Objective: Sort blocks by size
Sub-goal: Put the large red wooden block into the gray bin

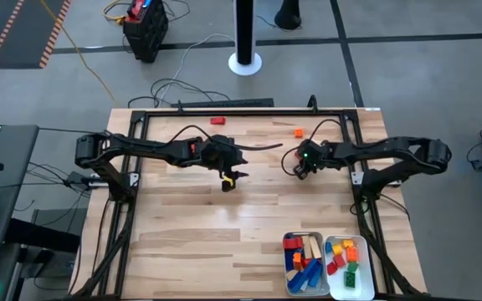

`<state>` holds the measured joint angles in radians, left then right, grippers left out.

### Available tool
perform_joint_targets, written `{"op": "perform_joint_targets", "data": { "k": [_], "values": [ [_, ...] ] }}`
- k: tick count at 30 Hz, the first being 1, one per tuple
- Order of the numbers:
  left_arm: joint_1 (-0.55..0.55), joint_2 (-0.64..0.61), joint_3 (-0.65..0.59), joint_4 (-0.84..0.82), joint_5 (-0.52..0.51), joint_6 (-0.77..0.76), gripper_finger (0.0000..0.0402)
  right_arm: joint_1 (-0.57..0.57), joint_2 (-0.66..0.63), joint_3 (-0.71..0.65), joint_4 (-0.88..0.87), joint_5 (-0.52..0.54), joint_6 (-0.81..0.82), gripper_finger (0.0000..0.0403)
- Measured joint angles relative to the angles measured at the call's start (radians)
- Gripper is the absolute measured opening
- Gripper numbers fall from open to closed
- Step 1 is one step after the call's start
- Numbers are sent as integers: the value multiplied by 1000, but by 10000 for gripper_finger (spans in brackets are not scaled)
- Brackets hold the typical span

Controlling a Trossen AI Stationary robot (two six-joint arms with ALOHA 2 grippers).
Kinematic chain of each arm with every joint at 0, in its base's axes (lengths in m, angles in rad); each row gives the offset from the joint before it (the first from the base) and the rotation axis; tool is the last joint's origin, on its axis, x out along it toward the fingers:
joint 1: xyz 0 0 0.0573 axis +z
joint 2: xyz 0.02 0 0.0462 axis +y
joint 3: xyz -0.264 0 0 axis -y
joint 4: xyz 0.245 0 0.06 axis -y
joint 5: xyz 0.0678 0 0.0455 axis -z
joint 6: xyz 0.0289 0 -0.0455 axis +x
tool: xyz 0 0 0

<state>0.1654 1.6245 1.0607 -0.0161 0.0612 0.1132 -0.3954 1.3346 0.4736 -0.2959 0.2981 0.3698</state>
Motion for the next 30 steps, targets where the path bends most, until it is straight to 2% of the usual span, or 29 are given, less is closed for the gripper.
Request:
{"op": "perform_joint_targets", "data": {
  "k": [3, 6, 10, 15, 17, 19, 23, 26, 30],
  "values": [
    [-1, 0, 0, -26, 0, -6, 201, 19, -67, 17, -140, -59, 19, 154],
    [-2, 0, 0, -47, 0, -5, 201, 91, -164, 43, -262, -139, 37, 154],
    [-2, 0, 0, -55, 0, -6, 201, 253, -301, 49, -344, -271, 51, 154],
    [-2, 0, 0, -67, -2, -6, 201, 530, -447, 49, -315, -317, 115, 154],
    [-2, 0, 0, -79, -2, -5, 201, 639, -485, 49, -281, -311, 169, 154],
    [-2, 0, 0, -79, -2, -6, 201, 743, -506, 49, -247, -260, 246, 154],
    [-2, 0, 0, -79, -2, -5, 201, 910, -468, 50, -163, -144, 381, 154],
    [-2, 0, 0, -79, -2, -3, 201, 995, -399, 51, -118, -111, 466, 154],
    [-2, 0, 0, -77, -16, -4, 201, 1048, -294, 66, -127, -98, 545, 154]
  ]
}}
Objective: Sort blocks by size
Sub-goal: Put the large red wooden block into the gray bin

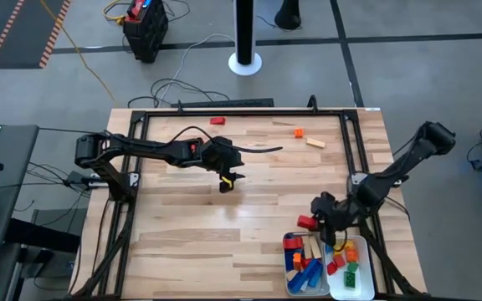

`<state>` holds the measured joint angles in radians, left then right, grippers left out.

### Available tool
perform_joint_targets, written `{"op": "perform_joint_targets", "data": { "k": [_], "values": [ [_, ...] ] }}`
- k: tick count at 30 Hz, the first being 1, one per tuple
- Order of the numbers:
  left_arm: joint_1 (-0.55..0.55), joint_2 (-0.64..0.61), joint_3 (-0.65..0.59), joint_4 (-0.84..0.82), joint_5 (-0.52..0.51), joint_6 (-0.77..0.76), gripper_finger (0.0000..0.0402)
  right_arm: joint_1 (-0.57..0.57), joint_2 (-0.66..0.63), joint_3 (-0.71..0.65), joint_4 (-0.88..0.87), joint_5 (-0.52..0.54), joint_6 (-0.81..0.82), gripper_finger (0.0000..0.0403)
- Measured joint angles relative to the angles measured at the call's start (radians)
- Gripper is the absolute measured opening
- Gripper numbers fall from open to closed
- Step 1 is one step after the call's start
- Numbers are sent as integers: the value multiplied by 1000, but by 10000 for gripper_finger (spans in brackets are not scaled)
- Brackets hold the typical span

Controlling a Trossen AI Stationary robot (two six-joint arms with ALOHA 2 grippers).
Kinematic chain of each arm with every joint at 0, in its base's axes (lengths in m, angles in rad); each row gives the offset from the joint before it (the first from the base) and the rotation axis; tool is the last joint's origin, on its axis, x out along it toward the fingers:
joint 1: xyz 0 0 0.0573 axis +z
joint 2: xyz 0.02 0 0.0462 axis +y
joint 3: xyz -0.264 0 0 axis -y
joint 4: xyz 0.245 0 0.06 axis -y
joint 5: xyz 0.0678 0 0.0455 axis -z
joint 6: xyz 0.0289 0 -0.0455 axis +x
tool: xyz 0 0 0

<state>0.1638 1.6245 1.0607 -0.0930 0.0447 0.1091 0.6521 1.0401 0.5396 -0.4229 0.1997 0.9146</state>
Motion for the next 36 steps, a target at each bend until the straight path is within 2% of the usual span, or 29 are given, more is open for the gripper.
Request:
{"op": "perform_joint_targets", "data": {
  "k": [7, 12, 15, 31, 36],
  "values": [
    [0, 0, 0, 1, -6, -7, 201, 39, 131, 113, -72, 17, -20, 154],
    [0, 0, 0, 1, -8, -16, 201, 60, 161, 201, -266, 126, 41, 154],
    [0, 0, 0, 1, -8, -17, 201, 76, 155, 227, -298, 145, 49, 154],
    [0, 0, 0, -7, -24, -19, 201, 278, 160, 242, 27, 174, 30, 154],
    [0, 0, 0, -7, -26, -28, 201, 301, 241, 238, 84, 174, 64, 154]
  ]
}}
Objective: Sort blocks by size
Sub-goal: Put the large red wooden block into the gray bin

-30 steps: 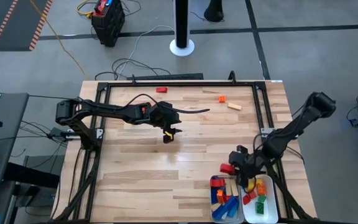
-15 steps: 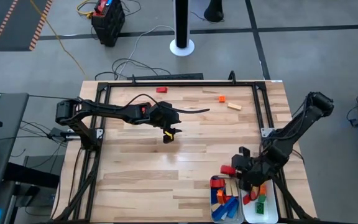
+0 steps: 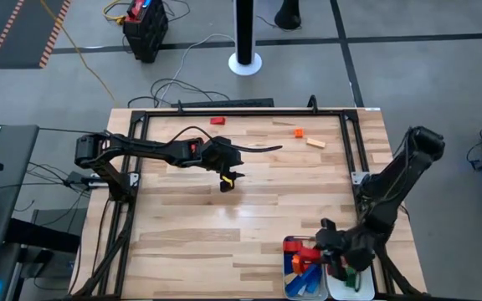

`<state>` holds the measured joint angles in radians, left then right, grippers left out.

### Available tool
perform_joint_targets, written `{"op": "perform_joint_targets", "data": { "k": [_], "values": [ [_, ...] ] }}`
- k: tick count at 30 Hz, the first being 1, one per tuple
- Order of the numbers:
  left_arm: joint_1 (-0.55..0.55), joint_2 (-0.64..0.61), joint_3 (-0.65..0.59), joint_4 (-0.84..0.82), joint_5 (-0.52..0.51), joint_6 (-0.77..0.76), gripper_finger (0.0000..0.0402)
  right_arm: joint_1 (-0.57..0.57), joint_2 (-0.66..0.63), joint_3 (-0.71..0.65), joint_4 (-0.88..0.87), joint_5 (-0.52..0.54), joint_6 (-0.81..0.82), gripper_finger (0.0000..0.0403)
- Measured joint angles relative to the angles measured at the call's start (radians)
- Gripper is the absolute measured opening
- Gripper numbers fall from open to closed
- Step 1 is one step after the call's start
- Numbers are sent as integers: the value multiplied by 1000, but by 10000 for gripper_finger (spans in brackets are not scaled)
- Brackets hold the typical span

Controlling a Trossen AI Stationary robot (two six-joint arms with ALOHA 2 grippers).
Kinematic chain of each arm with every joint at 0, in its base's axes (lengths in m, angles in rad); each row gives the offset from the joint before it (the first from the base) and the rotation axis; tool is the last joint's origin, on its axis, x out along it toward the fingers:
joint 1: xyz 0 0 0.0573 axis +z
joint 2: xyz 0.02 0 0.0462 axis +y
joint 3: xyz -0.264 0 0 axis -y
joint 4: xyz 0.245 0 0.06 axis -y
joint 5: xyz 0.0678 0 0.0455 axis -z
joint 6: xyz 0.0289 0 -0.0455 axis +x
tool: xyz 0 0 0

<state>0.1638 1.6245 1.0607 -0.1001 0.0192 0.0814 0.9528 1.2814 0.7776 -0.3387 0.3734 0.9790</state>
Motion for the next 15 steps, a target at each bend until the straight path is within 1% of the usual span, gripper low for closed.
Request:
{"op": "perform_joint_targets", "data": {
  "k": [1, 3, 5, 8, 11, 15],
  "values": [
    [0, 0, 0, 0, -1, -2, 201, -2, 27, 0, -8, 0, 29, 159],
    [0, 0, 0, -1, -3, -10, 201, -6, 78, -1, -43, -1, 111, 182],
    [0, 0, 0, 0, -3, -15, 201, -11, 117, -1, -85, -13, 225, 219],
    [0, 0, 0, 0, -3, -18, 201, -22, 135, -1, -119, -81, 327, 268],
    [0, 0, 0, 0, -3, -18, 201, -23, 121, -1, -124, -94, 341, 296],
    [0, 0, 0, 0, -3, -23, 201, -24, 56, -1, -131, -79, 337, 303]
  ]
}}
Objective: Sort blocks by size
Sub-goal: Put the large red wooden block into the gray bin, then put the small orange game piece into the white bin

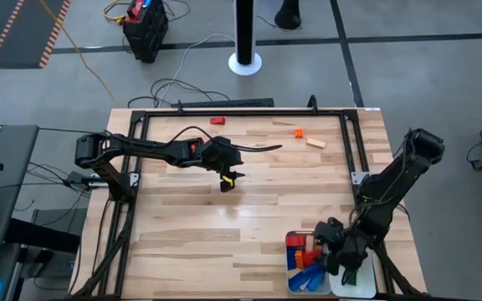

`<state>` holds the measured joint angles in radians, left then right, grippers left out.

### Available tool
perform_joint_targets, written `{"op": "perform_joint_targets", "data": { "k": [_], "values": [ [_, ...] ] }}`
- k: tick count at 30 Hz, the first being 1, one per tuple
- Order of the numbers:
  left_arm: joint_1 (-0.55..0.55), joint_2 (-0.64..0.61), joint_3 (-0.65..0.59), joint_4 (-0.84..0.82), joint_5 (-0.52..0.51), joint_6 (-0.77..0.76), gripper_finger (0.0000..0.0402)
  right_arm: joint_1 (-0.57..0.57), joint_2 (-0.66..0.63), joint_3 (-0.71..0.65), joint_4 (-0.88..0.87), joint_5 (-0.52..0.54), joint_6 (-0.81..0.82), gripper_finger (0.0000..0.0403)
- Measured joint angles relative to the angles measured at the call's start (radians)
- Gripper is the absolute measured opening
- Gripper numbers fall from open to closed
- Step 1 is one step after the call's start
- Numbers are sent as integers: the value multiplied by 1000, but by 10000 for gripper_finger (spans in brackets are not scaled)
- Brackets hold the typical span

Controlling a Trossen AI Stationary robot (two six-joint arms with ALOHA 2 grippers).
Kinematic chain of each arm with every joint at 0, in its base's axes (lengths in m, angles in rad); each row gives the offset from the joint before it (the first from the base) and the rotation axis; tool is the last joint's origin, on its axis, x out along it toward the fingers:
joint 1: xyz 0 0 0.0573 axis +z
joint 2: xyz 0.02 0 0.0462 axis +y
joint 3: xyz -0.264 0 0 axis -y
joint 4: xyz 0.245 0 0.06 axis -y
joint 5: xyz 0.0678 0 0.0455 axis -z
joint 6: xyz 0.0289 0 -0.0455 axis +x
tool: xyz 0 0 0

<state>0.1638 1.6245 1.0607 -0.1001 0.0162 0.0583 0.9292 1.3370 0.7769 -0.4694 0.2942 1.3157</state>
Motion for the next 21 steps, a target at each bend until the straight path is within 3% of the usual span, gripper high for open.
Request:
{"op": "perform_joint_targets", "data": {
  "k": [5, 11, 16, 21],
  "values": [
    [0, 0, 0, -9, 0, -1, 201, -5, -99, 0, -89, 80, -3, 301],
    [0, 0, 0, 1, 0, 6, 201, -96, -203, 0, -428, 282, 36, 301],
    [0, 0, 0, 10, -1, 16, 201, -303, -271, 0, -649, 310, -41, 301],
    [0, 0, 0, 33, -1, 27, 201, -624, -315, -34, -574, 281, -354, 301]
  ]
}}
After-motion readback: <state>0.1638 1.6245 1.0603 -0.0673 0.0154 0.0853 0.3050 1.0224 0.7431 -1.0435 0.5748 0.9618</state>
